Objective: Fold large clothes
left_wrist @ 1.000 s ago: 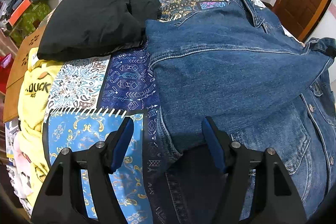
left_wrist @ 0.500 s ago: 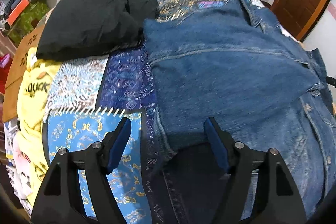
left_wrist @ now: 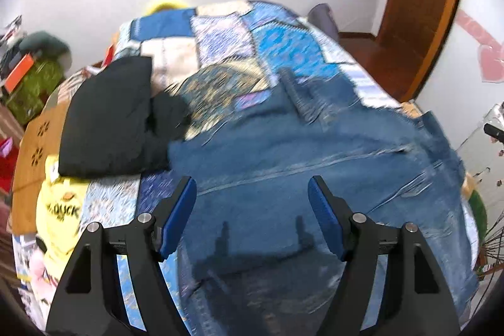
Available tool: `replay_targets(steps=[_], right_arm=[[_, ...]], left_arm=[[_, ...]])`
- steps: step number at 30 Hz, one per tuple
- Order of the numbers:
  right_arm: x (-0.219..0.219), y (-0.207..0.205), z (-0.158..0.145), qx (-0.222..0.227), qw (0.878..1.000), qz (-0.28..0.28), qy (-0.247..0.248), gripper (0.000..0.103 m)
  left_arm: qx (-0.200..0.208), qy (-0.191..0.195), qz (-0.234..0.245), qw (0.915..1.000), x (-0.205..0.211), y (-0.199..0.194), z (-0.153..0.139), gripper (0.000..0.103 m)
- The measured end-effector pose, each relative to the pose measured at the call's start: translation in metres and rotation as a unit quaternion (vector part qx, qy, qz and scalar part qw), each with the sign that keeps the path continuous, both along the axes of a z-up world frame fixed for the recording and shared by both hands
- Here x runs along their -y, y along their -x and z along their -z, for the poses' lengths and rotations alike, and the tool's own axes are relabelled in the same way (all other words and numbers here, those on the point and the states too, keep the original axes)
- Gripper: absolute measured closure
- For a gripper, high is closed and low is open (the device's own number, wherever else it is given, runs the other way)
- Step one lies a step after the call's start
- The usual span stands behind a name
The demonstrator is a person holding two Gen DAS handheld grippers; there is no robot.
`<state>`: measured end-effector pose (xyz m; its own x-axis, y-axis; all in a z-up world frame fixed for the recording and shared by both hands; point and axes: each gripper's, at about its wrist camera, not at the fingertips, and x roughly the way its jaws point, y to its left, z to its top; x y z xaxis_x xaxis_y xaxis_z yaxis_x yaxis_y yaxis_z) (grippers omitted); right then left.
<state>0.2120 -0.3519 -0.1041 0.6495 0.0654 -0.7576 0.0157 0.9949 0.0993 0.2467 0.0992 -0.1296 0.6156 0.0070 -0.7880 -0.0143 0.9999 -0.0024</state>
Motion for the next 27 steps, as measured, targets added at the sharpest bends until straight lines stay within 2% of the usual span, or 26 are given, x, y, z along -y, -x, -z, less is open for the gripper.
replay_targets(steps=[2, 8, 16, 18, 21, 27], right_arm=[[0.013, 0.001, 0.005, -0.005, 1.000, 0.017, -0.005, 0.045], [0.055, -0.005, 0.048, -0.080, 0.992, 0.067, -0.073, 0.045], [0.097, -0.008, 0.111, -0.164, 0.965, 0.125, -0.162, 0.044], [0.106, -0.010, 0.127, -0.183, 0.954, 0.134, -0.197, 0.044], [0.111, -0.013, 0.137, -0.178, 0.947, 0.145, -0.224, 0.044], [0.112, -0.031, 0.147, -0.166, 0.948, 0.157, -0.222, 0.042]], left_arm=[[0.004, 0.006, 0.011, 0.9999, 0.014, -0.006, -0.003, 0.030], [-0.008, 0.011, 0.045, 0.9989, 0.055, -0.024, 0.004, 0.030], [-0.029, 0.023, 0.065, 0.9972, 0.084, -0.037, 0.021, 0.030], [-0.035, 0.025, 0.064, 0.9970, 0.085, -0.040, 0.025, 0.030], [-0.045, 0.030, 0.058, 0.9968, 0.084, -0.045, 0.032, 0.030], [-0.061, 0.034, 0.045, 0.9965, 0.077, -0.050, 0.045, 0.030]])
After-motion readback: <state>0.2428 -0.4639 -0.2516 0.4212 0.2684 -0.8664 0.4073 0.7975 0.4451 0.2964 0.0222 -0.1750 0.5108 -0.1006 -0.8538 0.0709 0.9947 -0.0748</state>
